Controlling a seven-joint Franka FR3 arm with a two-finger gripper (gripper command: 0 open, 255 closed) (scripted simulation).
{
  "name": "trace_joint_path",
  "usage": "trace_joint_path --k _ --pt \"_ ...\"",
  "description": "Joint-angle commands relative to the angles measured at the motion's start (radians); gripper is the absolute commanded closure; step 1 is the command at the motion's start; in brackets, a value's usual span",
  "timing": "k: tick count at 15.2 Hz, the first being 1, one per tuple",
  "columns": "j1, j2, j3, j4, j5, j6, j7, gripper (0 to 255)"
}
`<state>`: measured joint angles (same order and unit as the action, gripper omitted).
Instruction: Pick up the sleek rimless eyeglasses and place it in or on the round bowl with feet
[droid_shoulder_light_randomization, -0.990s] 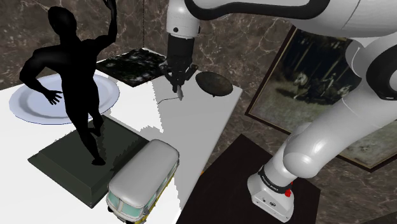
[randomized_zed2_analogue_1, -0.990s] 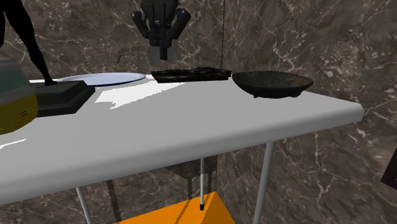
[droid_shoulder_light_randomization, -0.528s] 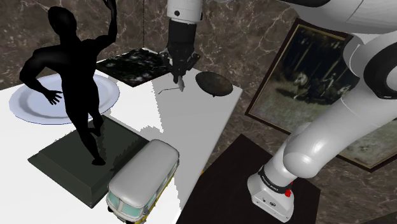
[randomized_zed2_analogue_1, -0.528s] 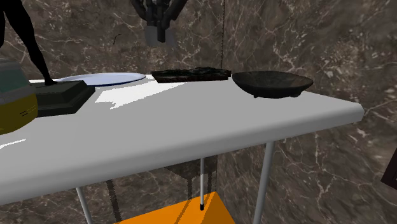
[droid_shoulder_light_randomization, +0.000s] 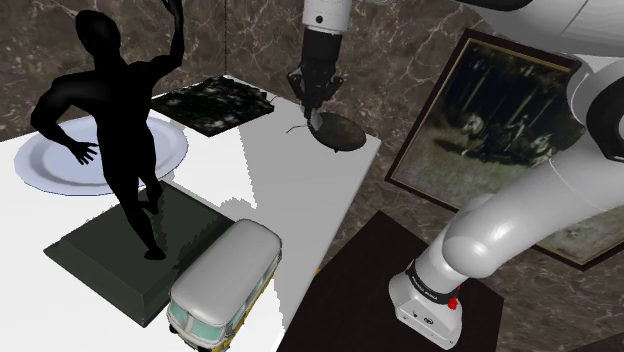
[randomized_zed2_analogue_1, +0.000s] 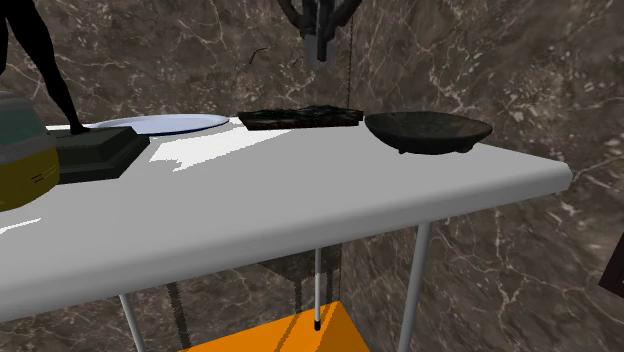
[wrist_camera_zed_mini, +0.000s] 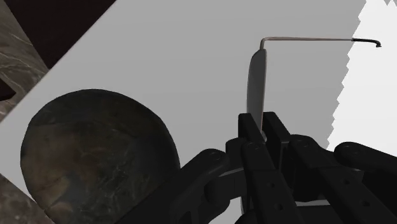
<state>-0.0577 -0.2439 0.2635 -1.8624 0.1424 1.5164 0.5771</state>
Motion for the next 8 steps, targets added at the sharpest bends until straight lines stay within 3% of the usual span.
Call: trace_joint_path --k 1,8 --pt "-0.020 -0.020 -0.034 -0.018 -0.010 -0.008 -0.055 255" --pt "-0.085 -0.055 -0.147 -0.050 -0.056 -0.027 -0.229 255"
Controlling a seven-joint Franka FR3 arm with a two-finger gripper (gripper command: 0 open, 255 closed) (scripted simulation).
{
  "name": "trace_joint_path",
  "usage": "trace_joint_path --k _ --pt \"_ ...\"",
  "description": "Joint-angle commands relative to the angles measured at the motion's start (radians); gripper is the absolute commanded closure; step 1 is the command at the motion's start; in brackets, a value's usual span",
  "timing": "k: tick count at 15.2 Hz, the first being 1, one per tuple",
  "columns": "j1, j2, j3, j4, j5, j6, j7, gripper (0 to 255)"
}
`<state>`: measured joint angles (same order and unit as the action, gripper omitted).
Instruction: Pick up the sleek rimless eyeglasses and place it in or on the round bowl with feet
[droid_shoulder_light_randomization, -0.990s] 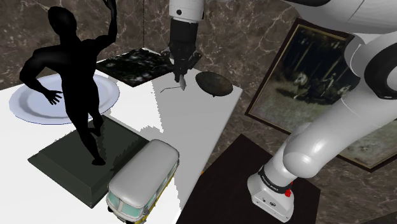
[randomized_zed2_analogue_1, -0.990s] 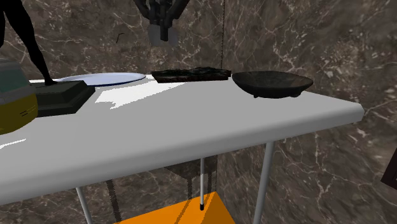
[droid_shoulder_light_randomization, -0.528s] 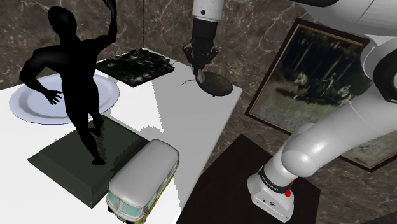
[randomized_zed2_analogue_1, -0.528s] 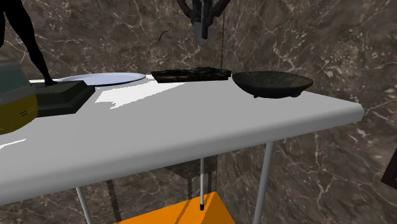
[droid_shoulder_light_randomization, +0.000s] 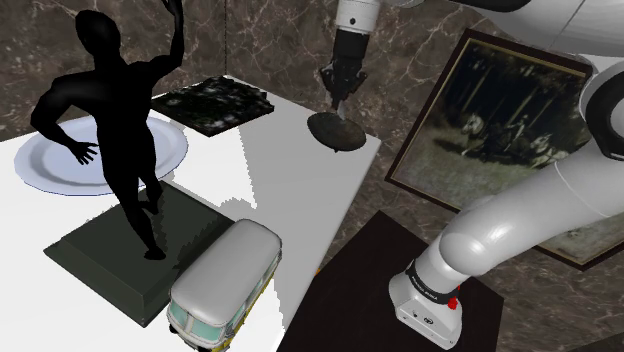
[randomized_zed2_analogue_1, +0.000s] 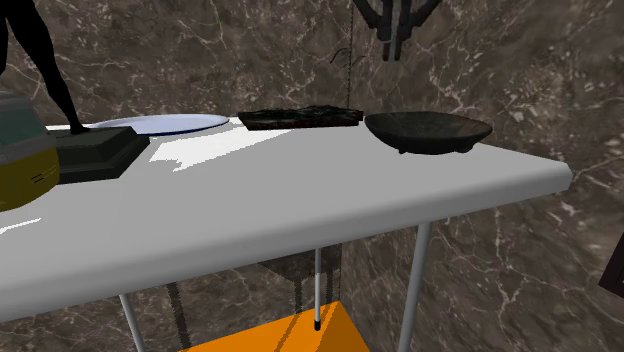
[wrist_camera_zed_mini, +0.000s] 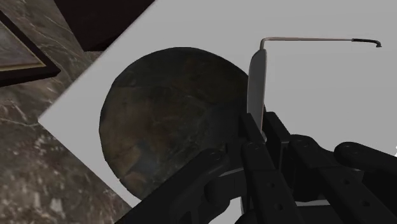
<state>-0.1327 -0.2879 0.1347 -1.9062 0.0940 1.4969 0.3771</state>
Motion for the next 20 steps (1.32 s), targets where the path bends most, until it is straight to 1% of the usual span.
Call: trace_joint_path --k 1,6,20 --pt "-0.020 -0.012 -0.034 -0.006 -0.015 -0.010 -0.053 255" --pt "-0.066 0.000 -0.112 0.010 -0.054 -0.021 -0.173 255" --pt "-0.066 -0.018 -0.111 -0.197 -0.053 0.168 -0.179 255"
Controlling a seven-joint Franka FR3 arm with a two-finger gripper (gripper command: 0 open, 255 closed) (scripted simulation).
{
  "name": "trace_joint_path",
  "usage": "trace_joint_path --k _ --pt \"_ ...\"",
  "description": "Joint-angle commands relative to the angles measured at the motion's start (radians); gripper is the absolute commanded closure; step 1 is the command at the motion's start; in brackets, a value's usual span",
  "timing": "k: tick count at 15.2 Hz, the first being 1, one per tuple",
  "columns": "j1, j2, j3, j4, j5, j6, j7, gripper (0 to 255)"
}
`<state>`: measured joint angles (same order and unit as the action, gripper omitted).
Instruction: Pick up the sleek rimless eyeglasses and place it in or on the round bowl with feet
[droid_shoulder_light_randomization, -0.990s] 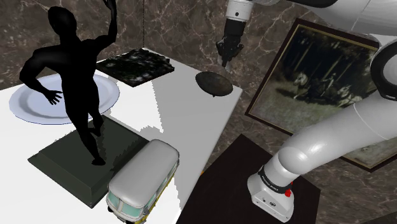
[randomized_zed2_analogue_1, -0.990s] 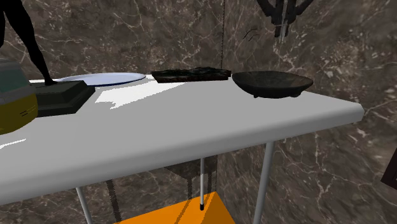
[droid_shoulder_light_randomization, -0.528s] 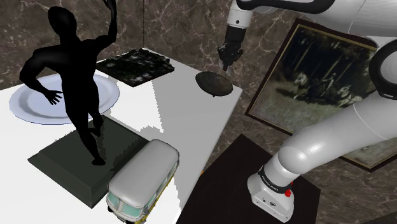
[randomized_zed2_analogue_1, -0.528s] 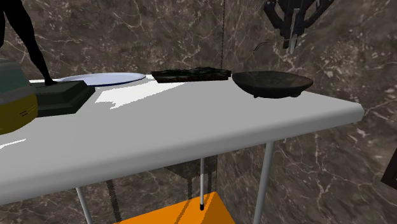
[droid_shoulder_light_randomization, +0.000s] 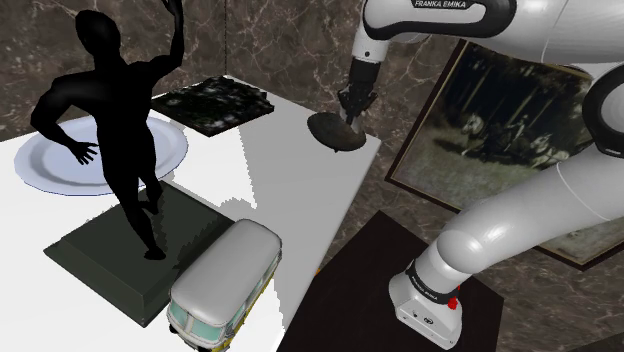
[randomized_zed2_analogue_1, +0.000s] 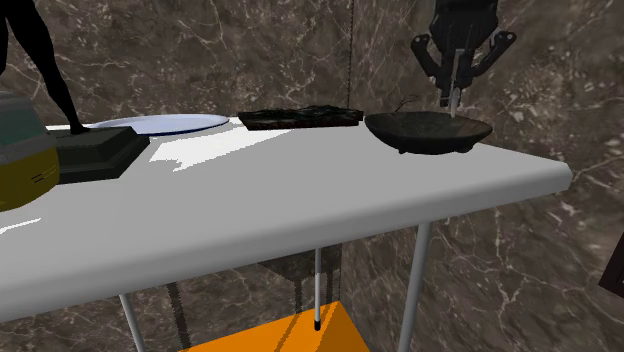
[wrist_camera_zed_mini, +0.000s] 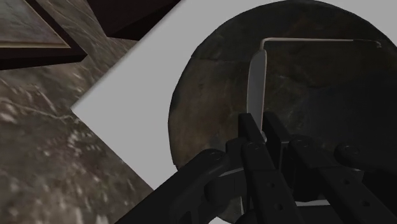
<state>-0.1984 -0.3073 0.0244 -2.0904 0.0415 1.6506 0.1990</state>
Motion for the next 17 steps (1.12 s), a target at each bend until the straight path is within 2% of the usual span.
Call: trace_joint_path --k 1,9,10,15,17 --pt "0.000 0.001 0.000 -0.023 0.000 0.025 -0.002 255" --pt "0.000 0.001 0.000 -0.023 0.000 0.025 -0.002 255" --pt "0.000 0.001 0.000 -0.023 0.000 0.025 -0.002 0" --pt "0.000 0.001 0.000 -0.023 0.000 0.025 -0.002 0" --pt "-0.001 0.013 -0.002 0.054 -0.001 -0.041 -0.001 0"
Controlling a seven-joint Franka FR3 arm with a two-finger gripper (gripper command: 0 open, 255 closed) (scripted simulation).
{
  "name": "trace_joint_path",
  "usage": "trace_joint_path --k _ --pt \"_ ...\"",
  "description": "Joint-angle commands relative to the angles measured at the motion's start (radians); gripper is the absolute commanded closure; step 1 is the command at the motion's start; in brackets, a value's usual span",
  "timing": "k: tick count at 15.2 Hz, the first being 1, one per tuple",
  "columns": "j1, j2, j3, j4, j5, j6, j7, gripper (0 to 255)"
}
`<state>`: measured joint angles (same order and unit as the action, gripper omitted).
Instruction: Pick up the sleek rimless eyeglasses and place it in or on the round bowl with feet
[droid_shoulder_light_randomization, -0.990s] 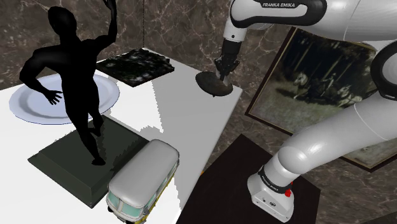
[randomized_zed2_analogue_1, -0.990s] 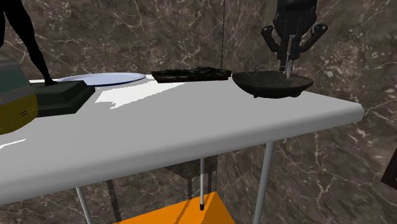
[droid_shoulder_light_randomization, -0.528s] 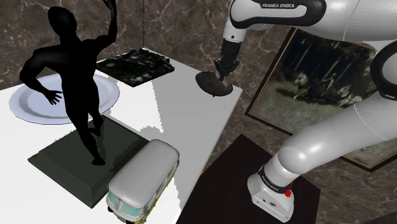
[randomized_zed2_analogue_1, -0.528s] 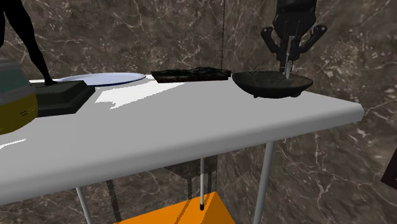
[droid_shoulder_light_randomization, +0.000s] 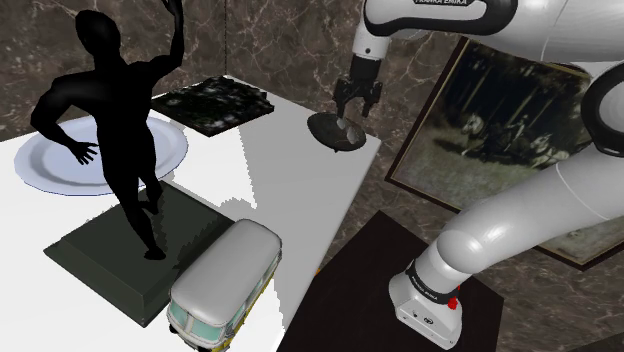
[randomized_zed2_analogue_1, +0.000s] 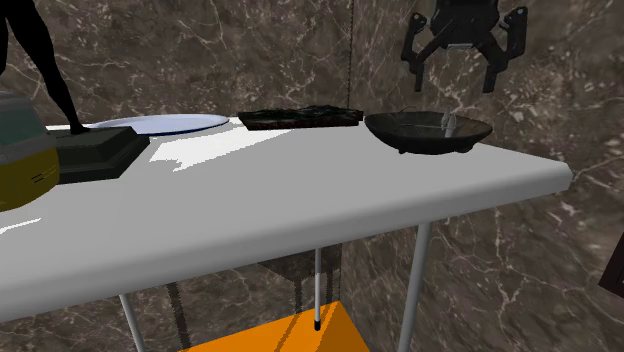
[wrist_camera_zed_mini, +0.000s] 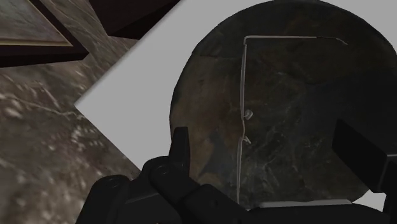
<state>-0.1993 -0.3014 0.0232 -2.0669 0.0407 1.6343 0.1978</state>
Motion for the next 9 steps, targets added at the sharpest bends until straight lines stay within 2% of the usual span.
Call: trace_joint_path --k 1,2,9 --pt "-0.001 0.014 -0.001 0.071 -0.001 -0.058 0.000 0" --pt "-0.001 0.021 -0.002 0.104 -0.001 -0.084 0.001 0" --pt "-0.001 0.021 -0.002 0.104 -0.001 -0.084 0.001 0"
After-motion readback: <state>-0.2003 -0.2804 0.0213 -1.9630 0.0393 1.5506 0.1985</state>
